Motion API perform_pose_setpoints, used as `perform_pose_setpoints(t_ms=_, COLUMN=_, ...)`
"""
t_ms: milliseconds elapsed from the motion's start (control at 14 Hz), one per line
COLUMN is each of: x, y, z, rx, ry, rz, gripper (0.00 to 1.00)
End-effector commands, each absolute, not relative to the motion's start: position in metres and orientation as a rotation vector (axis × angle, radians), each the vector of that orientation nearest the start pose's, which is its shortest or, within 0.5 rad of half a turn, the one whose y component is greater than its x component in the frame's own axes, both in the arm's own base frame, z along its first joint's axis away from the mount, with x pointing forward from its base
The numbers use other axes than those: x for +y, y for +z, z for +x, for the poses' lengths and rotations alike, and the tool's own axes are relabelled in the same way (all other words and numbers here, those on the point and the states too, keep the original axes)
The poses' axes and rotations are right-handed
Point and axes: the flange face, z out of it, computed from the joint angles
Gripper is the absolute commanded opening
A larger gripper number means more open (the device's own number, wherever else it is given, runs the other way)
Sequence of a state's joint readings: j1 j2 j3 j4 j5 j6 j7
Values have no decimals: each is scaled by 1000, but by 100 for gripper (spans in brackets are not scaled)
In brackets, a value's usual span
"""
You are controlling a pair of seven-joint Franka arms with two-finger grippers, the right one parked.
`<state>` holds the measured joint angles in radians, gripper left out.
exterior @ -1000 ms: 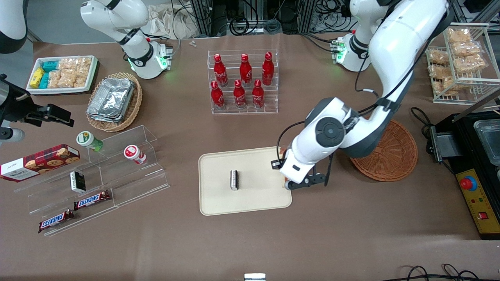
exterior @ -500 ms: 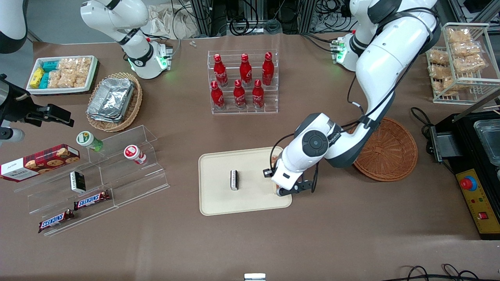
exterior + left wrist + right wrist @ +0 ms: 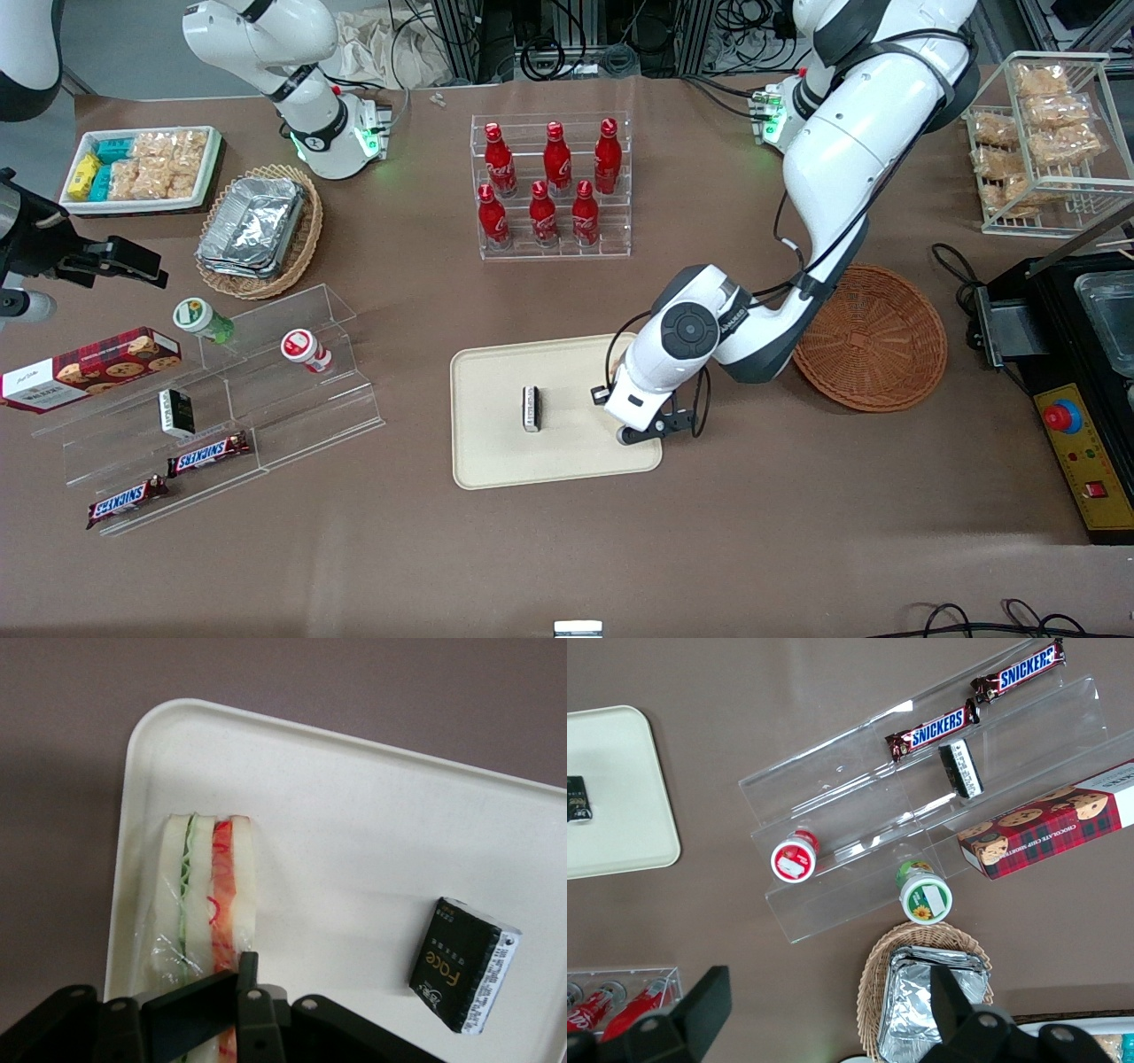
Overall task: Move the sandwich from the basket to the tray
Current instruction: 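Lower the sandwich onto the tray beside the black packet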
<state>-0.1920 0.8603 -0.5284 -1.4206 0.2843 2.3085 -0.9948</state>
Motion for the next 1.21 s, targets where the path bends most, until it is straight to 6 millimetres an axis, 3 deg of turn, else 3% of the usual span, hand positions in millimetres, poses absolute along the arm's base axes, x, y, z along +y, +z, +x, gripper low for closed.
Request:
perform_pose_setpoints(t_ms=0, x=-420, y=245, z=617, rx=-488, ry=-3, rz=-3319, gripper=85)
perform_pose_setpoints(t_ms=71, x=-420, y=245, z=617, rx=-494, ry=-3, rz=-3318, gripper=100)
perform_pose_setpoints(t_ms=1000, x=-420, y=265, z=620, rx=-516, ry=-22, rz=-3322, gripper=100)
perform_pose_setpoints(t_ms=1143, x=-420, y=278, z=628, rx=-520, ry=-65, rz=-3333, gripper=100)
